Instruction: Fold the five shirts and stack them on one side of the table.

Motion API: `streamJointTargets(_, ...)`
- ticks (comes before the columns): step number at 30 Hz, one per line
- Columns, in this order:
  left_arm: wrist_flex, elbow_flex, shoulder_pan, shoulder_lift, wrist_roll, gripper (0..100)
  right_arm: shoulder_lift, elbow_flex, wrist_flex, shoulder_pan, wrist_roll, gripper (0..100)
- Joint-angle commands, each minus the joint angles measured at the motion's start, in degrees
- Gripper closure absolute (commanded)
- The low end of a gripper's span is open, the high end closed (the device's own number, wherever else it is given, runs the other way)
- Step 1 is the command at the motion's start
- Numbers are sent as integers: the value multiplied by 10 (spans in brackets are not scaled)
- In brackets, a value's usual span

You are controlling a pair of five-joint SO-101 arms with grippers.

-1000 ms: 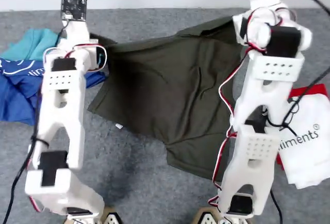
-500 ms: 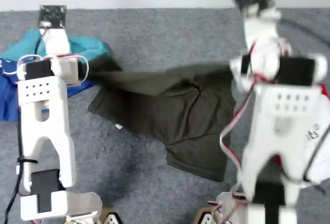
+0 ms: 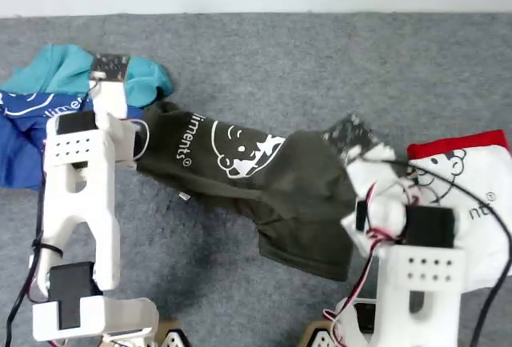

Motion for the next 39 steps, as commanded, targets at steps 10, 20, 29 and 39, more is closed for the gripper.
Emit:
streamJointTargets(10, -47, 21, 4, -23, -35, 964, -56, 146, 4, -7, 67, 882)
streamJointTargets(20, -105, 20, 2, -23, -33, 888, -60, 145, 19, -6, 81, 552)
streamJointTargets(29, -115, 22, 4, -23, -32, 849, -54, 145, -124, -2, 20, 553)
streamJointTargets(39, -86, 4, 0, -28, 92, 709, 37, 149, -328, -7, -81, 553)
